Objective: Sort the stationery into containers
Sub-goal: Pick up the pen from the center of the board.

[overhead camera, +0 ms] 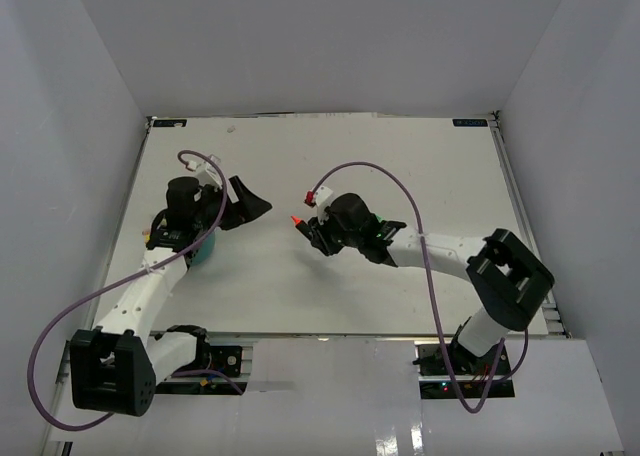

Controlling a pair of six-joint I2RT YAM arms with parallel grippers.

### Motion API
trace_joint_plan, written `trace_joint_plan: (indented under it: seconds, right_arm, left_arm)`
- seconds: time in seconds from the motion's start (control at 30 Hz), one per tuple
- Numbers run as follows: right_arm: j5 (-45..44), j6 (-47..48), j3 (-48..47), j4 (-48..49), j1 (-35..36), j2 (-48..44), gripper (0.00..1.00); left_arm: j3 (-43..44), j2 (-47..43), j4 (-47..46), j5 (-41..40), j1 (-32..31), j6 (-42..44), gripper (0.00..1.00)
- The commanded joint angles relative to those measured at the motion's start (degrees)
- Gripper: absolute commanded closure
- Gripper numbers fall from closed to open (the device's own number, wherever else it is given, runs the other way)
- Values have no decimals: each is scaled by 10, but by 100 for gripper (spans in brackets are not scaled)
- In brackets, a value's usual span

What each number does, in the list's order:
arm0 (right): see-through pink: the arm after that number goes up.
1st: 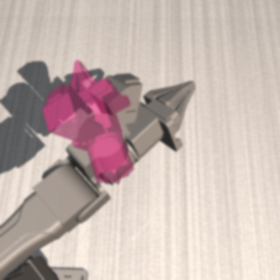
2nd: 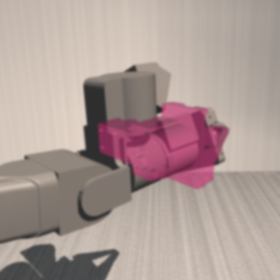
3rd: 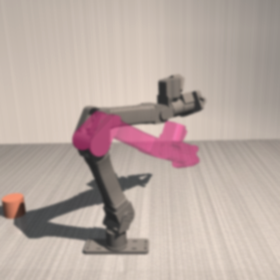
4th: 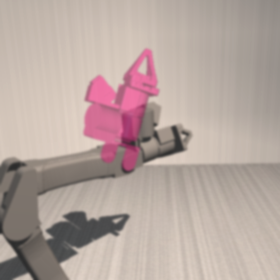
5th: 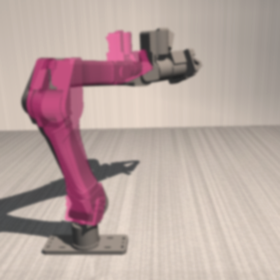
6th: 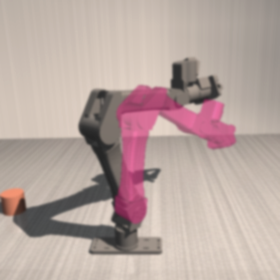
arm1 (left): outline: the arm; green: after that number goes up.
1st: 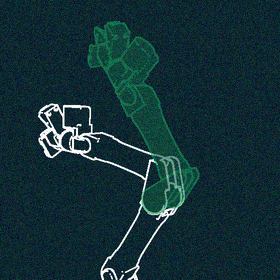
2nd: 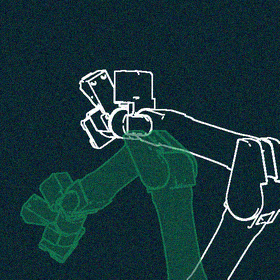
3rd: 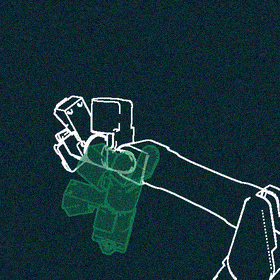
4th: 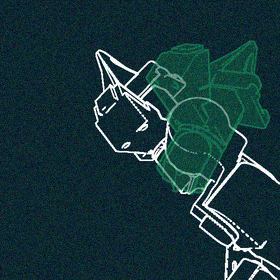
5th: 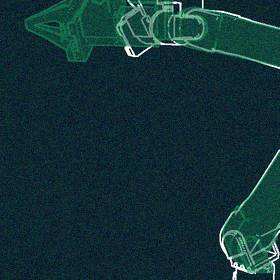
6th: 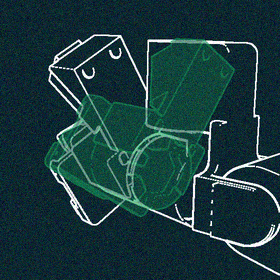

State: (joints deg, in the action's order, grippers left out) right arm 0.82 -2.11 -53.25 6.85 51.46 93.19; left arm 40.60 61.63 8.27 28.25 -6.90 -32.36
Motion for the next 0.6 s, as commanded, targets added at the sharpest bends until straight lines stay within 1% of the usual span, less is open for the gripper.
trace_joint_plan:
  seconds: [0.0, 0.03, 0.13, 0.3, 0.37, 0.43, 0.57]
  right_arm:
    - [-30, -49, 31, 91, 7, -65, 92]
    - [-34, -53, 35, 95, 7, -76, 92]
    - [-43, -60, 48, 110, 12, -109, 92]
    - [-47, -61, 63, 120, 13, -149, 92]
    - [-46, -59, 68, 127, 14, -159, 92]
    - [-39, -59, 81, 148, 14, -169, 92]
    - [-27, -62, 94, 166, 14, -175, 92]
  left_arm:
    - [6, -20, -5, 4, -46, -39, 13]
    - [15, -16, -8, -18, -78, -49, 14]
    - [28, 0, -21, -56, -128, -66, 18]
    - [55, 30, -46, -79, -160, -86, 26]
    - [62, 38, -59, -82, -173, -91, 31]
    - [72, 55, -65, -86, -181, -92, 34]
    - [77, 72, -75, -90, -184, -99, 39]
